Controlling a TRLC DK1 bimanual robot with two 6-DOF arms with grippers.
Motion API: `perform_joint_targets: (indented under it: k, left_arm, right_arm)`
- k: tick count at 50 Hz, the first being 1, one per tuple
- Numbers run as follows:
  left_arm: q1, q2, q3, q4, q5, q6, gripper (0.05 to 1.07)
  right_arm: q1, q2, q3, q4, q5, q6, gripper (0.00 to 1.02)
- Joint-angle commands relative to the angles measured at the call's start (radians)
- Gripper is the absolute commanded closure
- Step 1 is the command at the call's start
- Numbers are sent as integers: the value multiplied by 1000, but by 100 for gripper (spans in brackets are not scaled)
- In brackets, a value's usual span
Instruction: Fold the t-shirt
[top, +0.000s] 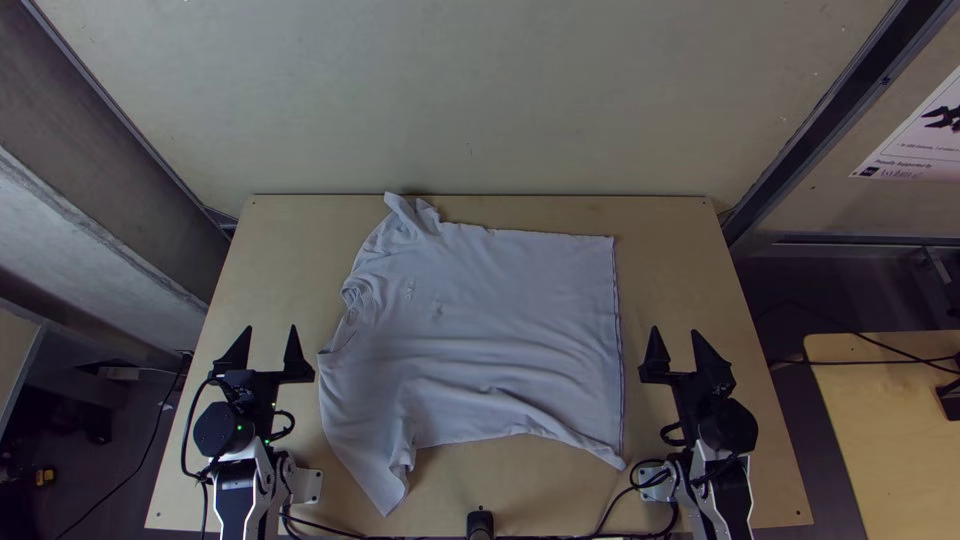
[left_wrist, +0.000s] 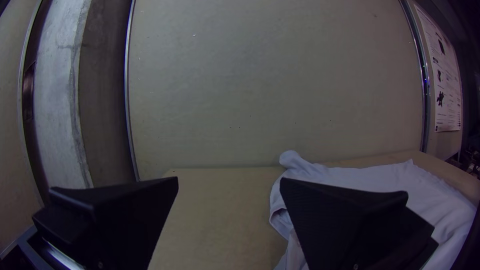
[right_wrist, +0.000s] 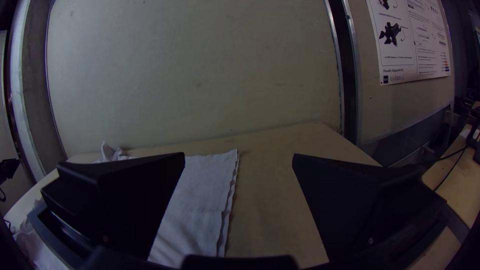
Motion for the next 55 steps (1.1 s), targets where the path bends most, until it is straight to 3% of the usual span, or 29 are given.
perform_joint_targets:
  k: [1, 55]
  left_arm:
    - [5, -8, -41, -27, 2, 12, 10]
    - [5, -8, -41, -27, 2, -17, 10]
  right_arm:
    - [3, -4, -14, 15, 5, 15, 4]
    - [3, -4, -15, 15, 5, 15, 4]
